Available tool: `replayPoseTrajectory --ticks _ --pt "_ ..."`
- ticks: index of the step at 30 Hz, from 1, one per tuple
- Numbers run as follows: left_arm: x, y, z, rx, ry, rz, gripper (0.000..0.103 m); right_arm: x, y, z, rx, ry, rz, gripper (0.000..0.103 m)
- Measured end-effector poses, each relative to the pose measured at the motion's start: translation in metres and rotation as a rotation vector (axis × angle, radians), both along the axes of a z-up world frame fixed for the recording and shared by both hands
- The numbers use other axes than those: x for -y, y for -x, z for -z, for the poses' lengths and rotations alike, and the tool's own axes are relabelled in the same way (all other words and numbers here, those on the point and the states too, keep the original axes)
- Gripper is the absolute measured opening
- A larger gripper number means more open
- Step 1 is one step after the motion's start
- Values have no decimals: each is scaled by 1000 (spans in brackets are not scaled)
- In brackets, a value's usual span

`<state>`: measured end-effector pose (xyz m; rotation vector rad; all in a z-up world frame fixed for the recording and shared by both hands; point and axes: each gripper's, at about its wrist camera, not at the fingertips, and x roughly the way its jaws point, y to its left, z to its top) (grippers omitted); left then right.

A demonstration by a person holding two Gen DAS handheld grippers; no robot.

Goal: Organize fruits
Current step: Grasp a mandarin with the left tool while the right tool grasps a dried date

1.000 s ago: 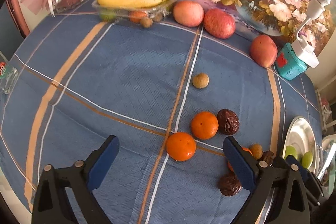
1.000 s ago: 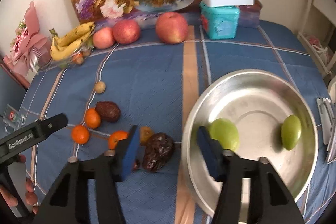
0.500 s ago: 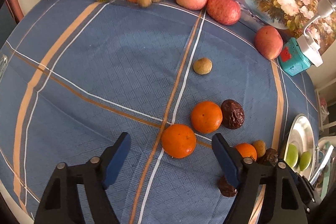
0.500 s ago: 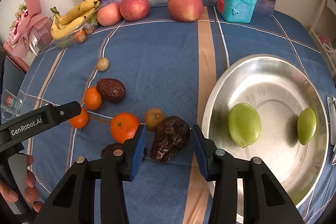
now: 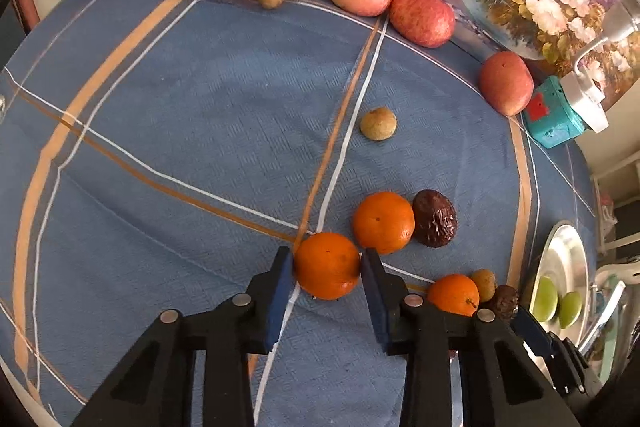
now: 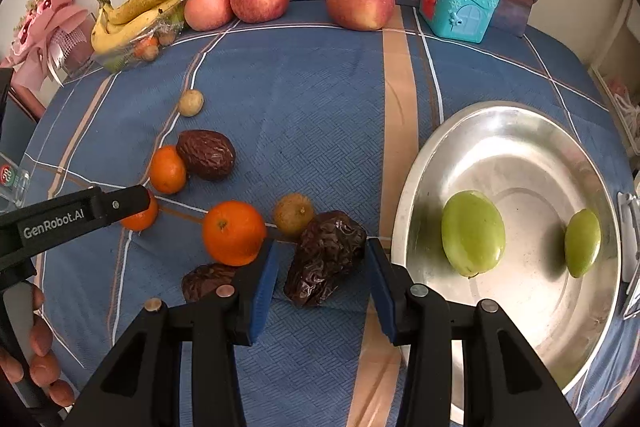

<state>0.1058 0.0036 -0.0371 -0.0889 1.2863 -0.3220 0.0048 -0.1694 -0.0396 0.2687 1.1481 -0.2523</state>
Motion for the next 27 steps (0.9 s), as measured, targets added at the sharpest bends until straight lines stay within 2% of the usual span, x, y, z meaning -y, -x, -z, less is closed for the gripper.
replayPoseTrajectory --ticks 3,13,17,24,27 --pt "-1 -1 2 -11 22 0 37 -3 -1 0 -13 40 -5 39" --pt "-13 3 -12 9 102 -21 37 -8 2 -4 -11 53 6 38" --pt "-18 6 -18 19 125 -25 37 -11 9 -18 16 33 16 38" --pt "-23 10 -30 54 127 -35 37 -17 18 -45 34 0 50 38" --pt "-19 10 -34 68 123 -29 37 -17 24 -56 70 -11 59 38"
